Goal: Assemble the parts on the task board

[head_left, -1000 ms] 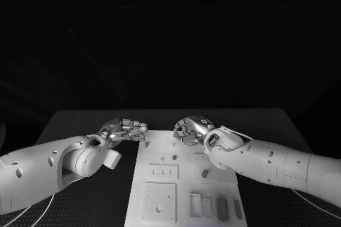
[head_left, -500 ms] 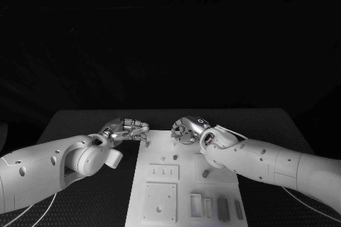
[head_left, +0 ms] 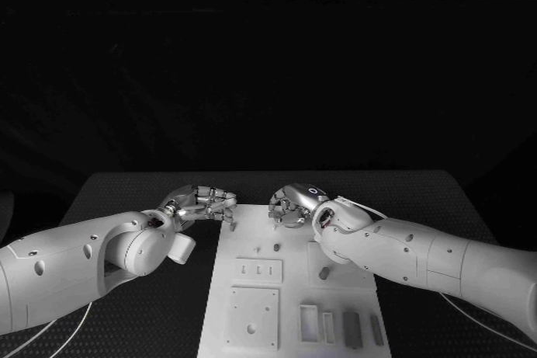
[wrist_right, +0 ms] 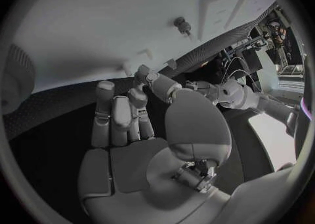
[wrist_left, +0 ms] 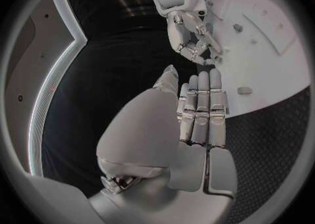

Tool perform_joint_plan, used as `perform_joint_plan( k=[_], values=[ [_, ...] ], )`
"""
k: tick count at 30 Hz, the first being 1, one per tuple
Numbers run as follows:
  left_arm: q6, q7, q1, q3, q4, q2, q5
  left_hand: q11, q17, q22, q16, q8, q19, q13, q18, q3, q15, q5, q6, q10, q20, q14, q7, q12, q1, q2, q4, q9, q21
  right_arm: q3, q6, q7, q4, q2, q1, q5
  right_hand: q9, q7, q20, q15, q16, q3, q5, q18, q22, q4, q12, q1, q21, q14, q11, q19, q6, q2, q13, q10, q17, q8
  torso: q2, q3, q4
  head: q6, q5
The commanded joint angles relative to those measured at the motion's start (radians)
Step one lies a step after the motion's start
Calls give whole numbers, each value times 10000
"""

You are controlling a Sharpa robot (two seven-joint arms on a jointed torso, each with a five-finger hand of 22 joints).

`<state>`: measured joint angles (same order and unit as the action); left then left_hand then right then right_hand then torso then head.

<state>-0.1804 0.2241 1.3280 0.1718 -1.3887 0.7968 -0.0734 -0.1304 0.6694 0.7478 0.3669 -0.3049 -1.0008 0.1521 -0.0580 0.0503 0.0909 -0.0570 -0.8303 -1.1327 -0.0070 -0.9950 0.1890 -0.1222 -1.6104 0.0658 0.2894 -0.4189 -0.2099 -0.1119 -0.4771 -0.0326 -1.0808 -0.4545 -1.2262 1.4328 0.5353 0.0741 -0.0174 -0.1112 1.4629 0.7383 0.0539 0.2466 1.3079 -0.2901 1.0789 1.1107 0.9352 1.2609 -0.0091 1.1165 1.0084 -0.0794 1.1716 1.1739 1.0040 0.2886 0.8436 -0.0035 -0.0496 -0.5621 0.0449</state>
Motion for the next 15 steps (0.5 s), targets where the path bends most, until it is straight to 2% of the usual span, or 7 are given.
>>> perform_joint_plan(
  k=[1, 8, 15],
  values=[
    [143, 71, 8, -7, -22, -21, -34, -51, 13, 15, -70, 61, 39, 18, -93, -54, 64, 21, 43, 14, 42, -3, 47, 54, 94, 19, 2, 16, 65, 2, 256, -8, 53, 47, 3, 20, 112, 253, 0, 2, 10, 59, 28, 152, 187, 9, 62, -65, 30, -84, -7, -57, 318, 74, 9, -30, 1, 76, -5, -7, 13, 9, -1],
    [145, 65, 8, -7, -13, -18, -34, -51, 15, 15, -71, 61, 39, 18, -93, -55, 64, 22, 43, 14, 42, -3, 47, 54, 95, 19, 2, 16, 65, -1, 212, -77, 199, 65, 3, 66, 113, 253, 1, 3, 8, 60, 28, 152, 188, 10, 63, -67, 31, -93, -6, -60, 317, 78, 10, -33, -10, 76, -7, 6, 12, -6, -14],
    [154, 58, 8, -7, -14, -16, -34, -52, 20, 16, -76, 61, 38, 19, -92, -55, 65, 22, 44, 13, 43, -4, 47, 58, 99, 19, 3, 17, 67, -1, 179, -110, 296, 54, 3, 86, 114, 255, 3, 4, 12, 60, 28, 152, 190, 9, 66, -75, 35, -101, -5, -67, 315, 85, 15, -43, -7, 73, -5, 3, 16, -10, -11]
  ],
)
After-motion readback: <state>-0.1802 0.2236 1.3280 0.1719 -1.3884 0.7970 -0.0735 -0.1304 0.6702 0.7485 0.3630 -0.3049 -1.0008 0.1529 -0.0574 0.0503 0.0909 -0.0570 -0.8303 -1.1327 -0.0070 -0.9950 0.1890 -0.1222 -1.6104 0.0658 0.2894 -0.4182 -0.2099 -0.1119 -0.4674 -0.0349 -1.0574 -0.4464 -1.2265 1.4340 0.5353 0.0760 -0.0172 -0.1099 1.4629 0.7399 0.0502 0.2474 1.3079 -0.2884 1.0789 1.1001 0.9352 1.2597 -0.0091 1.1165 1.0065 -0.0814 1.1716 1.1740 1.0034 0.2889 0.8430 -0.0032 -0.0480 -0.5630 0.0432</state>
